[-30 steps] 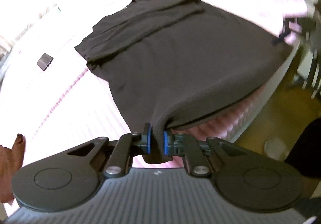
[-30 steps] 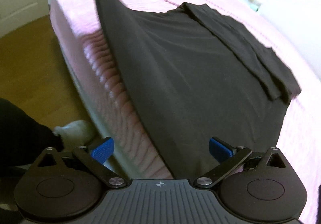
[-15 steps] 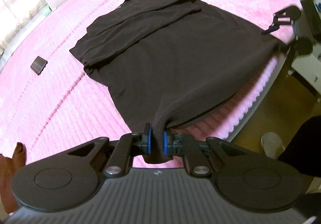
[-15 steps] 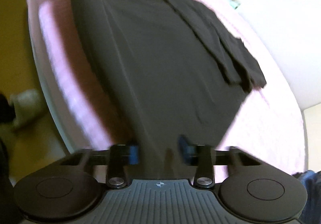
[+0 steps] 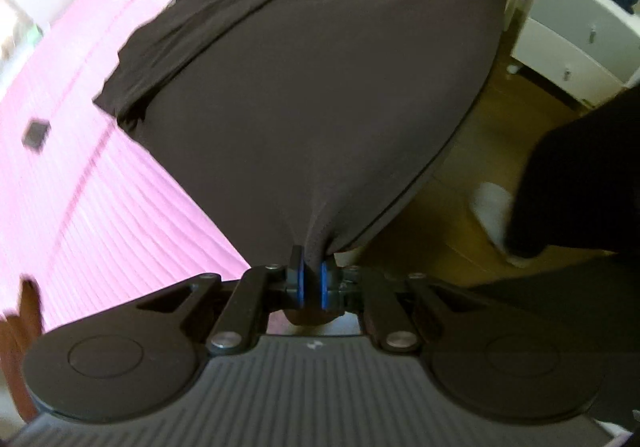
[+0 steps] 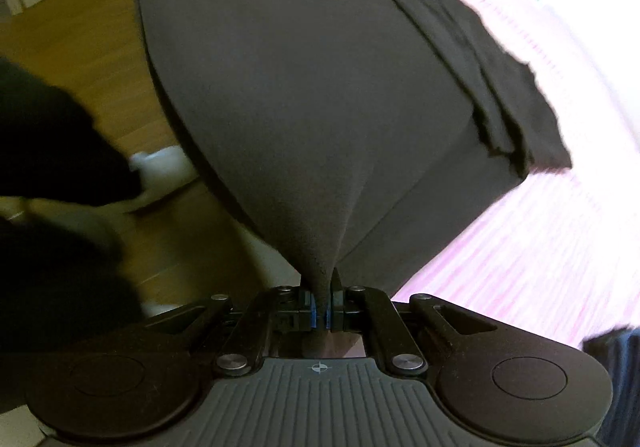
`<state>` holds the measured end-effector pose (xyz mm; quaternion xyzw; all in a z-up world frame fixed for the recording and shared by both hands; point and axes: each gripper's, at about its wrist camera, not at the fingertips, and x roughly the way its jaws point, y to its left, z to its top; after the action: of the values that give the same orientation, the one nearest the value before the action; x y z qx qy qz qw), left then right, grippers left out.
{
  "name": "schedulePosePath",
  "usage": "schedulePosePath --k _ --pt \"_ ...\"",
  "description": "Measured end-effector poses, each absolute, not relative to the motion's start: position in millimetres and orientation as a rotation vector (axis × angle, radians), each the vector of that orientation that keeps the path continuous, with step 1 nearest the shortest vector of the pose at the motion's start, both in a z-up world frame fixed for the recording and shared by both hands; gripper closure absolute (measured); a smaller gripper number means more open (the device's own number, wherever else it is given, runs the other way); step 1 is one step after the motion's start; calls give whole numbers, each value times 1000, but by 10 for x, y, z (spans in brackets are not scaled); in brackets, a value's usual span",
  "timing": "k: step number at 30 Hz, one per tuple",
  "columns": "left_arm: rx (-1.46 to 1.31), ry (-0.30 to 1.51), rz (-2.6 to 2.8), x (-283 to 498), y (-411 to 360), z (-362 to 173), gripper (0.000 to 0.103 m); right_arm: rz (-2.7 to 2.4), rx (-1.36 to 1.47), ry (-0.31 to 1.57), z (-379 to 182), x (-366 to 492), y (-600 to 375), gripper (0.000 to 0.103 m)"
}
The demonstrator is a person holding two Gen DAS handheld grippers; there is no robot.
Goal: Fold clothes
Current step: 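Lift the hem with both grippers and fold it over toward the collar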
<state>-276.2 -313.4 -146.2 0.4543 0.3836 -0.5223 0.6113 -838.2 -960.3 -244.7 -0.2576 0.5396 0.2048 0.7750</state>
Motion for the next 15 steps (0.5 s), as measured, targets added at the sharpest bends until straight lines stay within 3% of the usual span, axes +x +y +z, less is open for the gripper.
schedulePosePath --k 7,15 --pt "1029 1119 -1229 -3273 -2704 -1441 98 566 -459 1333 -2217 -9076 -9367 100" --pt "950 921 -1016 -2376 -3187 -760 97 533 -541 1152 -1583 -8311 -9751 100"
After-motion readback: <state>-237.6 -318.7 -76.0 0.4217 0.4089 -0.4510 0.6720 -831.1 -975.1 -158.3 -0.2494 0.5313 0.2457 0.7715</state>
